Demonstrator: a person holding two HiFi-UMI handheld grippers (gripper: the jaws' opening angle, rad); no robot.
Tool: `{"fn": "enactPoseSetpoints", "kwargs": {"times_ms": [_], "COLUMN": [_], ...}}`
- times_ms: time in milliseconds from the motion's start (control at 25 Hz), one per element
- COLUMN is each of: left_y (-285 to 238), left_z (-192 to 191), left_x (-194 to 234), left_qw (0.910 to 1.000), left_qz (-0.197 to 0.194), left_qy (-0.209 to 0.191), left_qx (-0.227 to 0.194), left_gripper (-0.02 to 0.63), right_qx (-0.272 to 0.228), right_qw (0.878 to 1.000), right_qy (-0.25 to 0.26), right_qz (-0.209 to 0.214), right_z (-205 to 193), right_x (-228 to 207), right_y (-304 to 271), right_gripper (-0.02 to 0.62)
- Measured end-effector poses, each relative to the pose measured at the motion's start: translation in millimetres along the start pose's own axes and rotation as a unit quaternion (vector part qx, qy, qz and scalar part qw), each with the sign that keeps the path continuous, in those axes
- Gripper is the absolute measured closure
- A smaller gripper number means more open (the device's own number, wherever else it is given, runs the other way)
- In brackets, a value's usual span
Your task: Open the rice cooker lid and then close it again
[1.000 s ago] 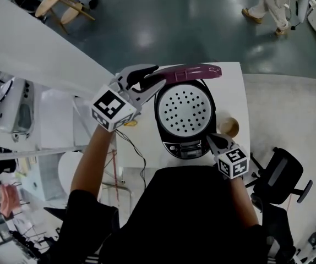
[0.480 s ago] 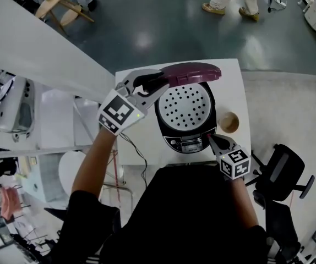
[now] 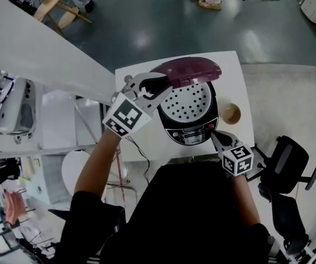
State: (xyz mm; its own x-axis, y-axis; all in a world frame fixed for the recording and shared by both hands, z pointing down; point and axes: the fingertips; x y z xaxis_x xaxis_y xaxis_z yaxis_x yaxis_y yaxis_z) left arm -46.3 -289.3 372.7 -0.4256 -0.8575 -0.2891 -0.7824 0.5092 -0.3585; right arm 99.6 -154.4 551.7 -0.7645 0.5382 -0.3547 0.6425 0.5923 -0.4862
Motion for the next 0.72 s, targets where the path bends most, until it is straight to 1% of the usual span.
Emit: {"fn": "enactPoseSetpoints", "kwargs": {"times_ms": [240, 600, 720], "left_y": [0.1, -0.7, -1.5], "left_z": [-10.2, -26.2, -30.1], "left_x": [-21.7, -55.3, -61.1], "left_qw": [0.9999, 0.999, 0.9988], "left_qz": [-0.005, -0.039, -0.043], "left_qy": [-0.009, 0.013, 0.008], "left_qx": [0.008, 0.015, 0.02], "left_gripper": [0.522, 0.54, 0.54], "right_qx": [-0.011, -0.023, -0.021], "right_qw": [1.0, 1.0, 1.0], "right_qy": [-0.005, -0.003, -0.001], "right_qz": [-0.008, -0.016, -0.015], "right_z": [-4.8, -1.2, -1.0], "right_x": [9.6, 13.5, 13.8], "right_y": [5.0, 9.3, 6.4], "right_gripper": [0.595, 0.595, 0.595]}}
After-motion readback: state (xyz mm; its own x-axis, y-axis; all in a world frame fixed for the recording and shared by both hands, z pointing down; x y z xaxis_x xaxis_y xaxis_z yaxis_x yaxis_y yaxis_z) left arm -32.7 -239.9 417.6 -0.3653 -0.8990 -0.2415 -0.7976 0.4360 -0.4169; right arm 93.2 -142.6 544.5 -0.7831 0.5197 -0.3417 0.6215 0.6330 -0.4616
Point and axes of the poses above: the fingertips, and each gripper's own axes: y backward along the fingers, x to its left, z out of its top, and after that the axes turned 6 degrees about -x, right-handed
